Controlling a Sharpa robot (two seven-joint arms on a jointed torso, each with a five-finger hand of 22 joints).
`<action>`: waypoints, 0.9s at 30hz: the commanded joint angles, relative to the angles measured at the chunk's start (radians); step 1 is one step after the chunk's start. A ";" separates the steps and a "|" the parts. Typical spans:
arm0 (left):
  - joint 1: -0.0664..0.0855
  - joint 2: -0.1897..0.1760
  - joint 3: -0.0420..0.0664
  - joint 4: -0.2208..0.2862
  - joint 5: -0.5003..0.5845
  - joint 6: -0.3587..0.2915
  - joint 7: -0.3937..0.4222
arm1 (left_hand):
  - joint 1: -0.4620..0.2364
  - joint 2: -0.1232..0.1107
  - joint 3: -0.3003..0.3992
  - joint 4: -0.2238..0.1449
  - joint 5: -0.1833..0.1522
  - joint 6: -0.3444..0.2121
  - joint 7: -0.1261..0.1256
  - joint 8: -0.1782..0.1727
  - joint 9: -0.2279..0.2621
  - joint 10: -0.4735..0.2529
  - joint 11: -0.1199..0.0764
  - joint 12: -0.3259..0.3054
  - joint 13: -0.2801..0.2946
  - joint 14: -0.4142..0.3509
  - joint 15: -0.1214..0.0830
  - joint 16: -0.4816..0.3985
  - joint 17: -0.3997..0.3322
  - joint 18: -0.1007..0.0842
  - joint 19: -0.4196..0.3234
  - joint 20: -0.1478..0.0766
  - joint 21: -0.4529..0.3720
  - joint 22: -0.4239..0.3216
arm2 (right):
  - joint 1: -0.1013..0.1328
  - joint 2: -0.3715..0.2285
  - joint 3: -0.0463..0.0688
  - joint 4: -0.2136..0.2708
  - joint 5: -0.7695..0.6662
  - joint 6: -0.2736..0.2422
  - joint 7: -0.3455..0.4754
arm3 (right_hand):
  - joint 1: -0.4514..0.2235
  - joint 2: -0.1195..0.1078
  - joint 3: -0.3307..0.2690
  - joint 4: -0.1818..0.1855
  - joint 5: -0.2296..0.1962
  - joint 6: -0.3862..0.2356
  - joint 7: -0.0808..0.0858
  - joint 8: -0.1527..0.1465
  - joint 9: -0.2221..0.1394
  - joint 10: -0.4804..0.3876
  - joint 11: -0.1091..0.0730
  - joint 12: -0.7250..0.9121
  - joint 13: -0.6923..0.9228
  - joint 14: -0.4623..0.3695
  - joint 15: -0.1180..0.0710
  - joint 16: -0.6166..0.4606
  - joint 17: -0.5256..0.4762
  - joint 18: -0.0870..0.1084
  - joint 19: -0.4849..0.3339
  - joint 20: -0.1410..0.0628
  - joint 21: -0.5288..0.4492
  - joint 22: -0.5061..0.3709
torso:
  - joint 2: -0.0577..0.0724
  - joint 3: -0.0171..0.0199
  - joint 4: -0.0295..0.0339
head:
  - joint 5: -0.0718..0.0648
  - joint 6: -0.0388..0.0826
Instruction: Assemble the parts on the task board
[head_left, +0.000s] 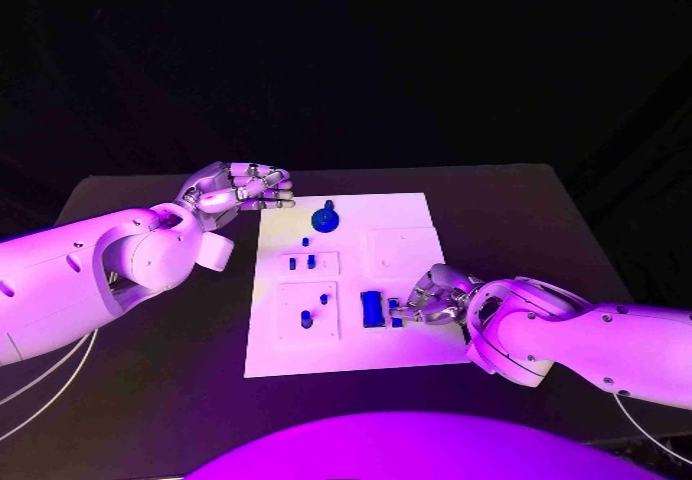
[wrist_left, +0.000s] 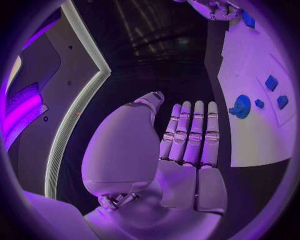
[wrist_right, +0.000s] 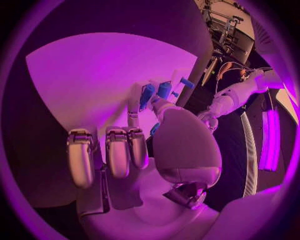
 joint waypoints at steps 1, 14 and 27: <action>0.000 0.001 0.001 0.001 -0.005 0.015 0.003 | 0.007 0.000 -0.002 0.003 -0.005 0.002 0.001 -0.005 -0.001 0.002 0.001 -0.004 0.000 0.006 0.003 -0.005 0.001 0.005 -0.002 0.002 -0.002 -0.001 | 0.000 -0.004 0.000 0.001 -0.019 0.018 0.020 | -0.004 -0.003 -0.005 -0.001 -0.004 -0.006 0.001 0.007 0.001 0.107 0.004 0.004 0.263 0.104 0.004 0.005 0.263 -0.014 0.105 -0.001 0.004 0.263 | 0.000 -0.0001 0.0004 | 0.001 0.001; 0.000 0.001 0.000 0.000 -0.006 0.015 0.000 | 0.008 0.000 -0.002 0.003 -0.005 0.002 0.002 -0.005 -0.001 0.002 0.001 -0.004 0.000 0.006 0.003 -0.005 0.001 0.005 -0.004 0.002 -0.003 -0.002 | 0.000 -0.020 0.000 0.007 -0.028 0.042 0.056 | 0.022 -0.012 -0.060 0.000 -0.001 -0.010 0.001 0.010 0.001 0.107 0.004 0.004 0.263 0.104 0.004 0.005 0.263 -0.014 0.105 -0.001 0.004 0.263 | 0.000 -0.0001 -0.0006 | 0.003 0.003; 0.000 0.000 0.000 0.001 -0.008 0.015 -0.003 | 0.008 0.000 -0.002 0.003 -0.005 0.002 0.002 -0.005 -0.001 0.002 0.001 -0.004 0.000 0.006 0.003 -0.005 0.001 0.005 -0.004 0.002 -0.003 -0.002 | -0.001 -0.018 0.000 0.003 -0.042 0.085 0.048 | 0.063 0.005 -0.132 0.001 0.001 -0.012 0.001 0.011 -0.002 0.107 0.004 0.004 0.263 0.104 0.004 0.005 0.263 -0.014 0.105 0.000 0.004 0.263 | 0.001 -0.0010 0.0007 | 0.005 0.001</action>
